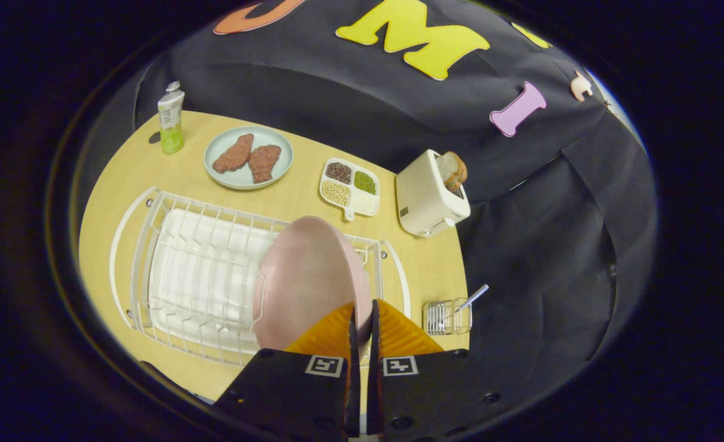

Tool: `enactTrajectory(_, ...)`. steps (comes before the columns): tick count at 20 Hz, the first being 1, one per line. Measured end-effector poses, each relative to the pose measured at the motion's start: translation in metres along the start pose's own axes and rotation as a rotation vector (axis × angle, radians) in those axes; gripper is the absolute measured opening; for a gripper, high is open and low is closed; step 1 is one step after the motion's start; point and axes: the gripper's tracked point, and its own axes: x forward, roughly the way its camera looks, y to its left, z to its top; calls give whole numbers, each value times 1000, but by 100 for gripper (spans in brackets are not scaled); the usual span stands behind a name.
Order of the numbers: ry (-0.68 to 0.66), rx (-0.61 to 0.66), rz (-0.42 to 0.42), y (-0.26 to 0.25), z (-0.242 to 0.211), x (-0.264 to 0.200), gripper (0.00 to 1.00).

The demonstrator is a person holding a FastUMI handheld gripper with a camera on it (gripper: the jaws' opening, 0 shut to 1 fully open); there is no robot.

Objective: Take the plate from the dish rack, then take the spoon from the basket and place it into the plate.

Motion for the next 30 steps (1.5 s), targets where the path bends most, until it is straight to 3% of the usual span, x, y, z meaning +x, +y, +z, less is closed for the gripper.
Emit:
enactTrajectory(6,-54,35,-110,2,4,-10,10)
enactTrajectory(12,-220,5,-339,6,19,-43,9)
enactTrajectory(16,-278,20,-356,3,14,-64,9)
enactTrajectory(18,-289,41,-264,3,3,-70,9)
enactTrajectory(27,-183,368,397,-35,-129,-24,9)
enactTrajectory(30,-149,398,536,-41,-191,-6,9)
